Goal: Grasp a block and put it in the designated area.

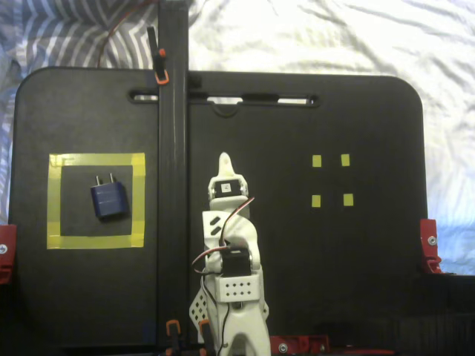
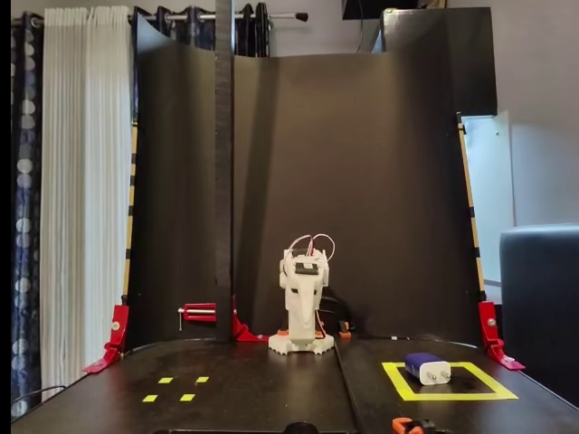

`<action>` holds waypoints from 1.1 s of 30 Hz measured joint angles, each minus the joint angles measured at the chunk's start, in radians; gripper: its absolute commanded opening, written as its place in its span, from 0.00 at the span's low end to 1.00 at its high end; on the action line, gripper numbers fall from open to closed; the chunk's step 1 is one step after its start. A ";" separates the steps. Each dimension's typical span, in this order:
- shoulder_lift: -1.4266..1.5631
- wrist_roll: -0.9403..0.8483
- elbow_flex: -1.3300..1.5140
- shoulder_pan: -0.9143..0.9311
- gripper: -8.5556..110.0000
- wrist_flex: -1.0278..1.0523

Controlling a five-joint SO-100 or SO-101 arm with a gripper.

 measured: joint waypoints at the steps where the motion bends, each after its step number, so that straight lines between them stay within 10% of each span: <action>1: 0.000 0.000 0.000 0.000 0.08 0.018; 33: 0.000 0.046 0.000 0.011 0.07 0.097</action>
